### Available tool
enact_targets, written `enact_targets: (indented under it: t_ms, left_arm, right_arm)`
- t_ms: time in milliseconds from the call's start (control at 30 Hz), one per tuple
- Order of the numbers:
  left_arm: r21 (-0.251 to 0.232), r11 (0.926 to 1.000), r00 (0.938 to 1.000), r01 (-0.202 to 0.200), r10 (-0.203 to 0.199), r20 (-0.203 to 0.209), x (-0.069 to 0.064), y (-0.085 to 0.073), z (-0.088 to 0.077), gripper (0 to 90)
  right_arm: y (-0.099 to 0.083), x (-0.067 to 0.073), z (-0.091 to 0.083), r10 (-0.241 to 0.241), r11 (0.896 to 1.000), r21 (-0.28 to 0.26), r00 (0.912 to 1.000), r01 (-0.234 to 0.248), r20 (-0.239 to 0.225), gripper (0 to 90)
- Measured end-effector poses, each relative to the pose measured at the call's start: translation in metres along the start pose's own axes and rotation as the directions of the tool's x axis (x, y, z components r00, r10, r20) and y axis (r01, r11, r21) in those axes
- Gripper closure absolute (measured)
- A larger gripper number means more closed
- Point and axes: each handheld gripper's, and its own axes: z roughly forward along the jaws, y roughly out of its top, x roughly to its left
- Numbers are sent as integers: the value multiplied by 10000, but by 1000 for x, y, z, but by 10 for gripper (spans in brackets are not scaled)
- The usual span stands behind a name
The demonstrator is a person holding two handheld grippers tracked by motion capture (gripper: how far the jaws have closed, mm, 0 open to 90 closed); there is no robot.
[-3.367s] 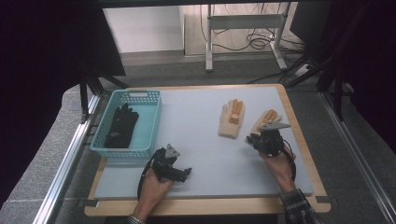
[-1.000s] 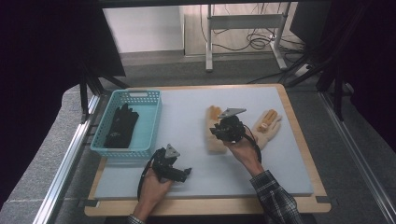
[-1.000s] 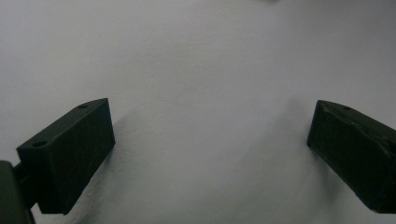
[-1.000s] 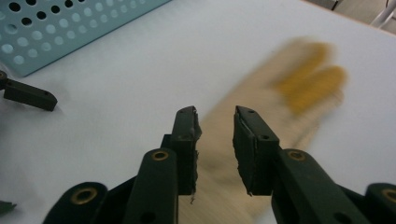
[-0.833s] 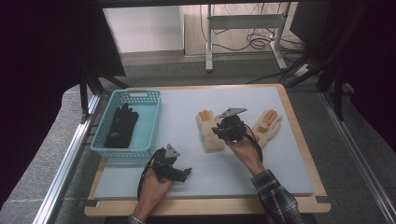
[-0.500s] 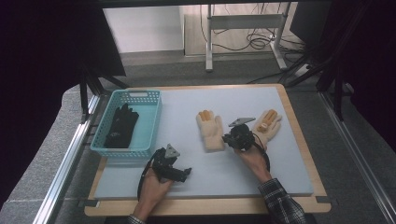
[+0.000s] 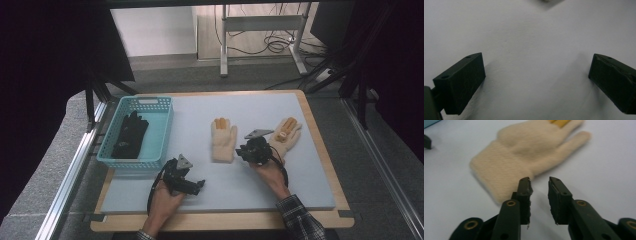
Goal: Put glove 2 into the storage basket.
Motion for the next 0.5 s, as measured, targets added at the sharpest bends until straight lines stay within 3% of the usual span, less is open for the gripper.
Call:
enact_targets:
  t_ms: [67,167,300,333,467,500]
  left_arm:
    - [0,10000,10000,3,-3,1,0,0,0,10]
    - [-2,10000,10000,5,-5,-1,0,0,0,10]
    - [1,10000,10000,5,-5,0,0,0,0,10]
    - [-2,10000,10000,6,-6,-2,0,0,0,10]
    - [-3,10000,10000,8,-8,-3,0,0,0,10]
    - [-4,10000,10000,9,-9,-2,0,0,0,9]
  right_arm:
    - [-1,-3,-3,53,10000,-30,10000,-53,59,650]
    - [-2,-19,-17,417,9989,-243,9986,-409,326,582]
    - [-3,-42,-37,770,9966,-357,9925,-739,953,514]
    - [-4,-54,-46,978,9945,-494,9863,-920,1327,492]
    - [-7,-71,-59,1220,9916,-641,9756,-1120,1827,489]
    - [-10,-86,-68,1531,9876,-696,9633,-1410,2204,493]
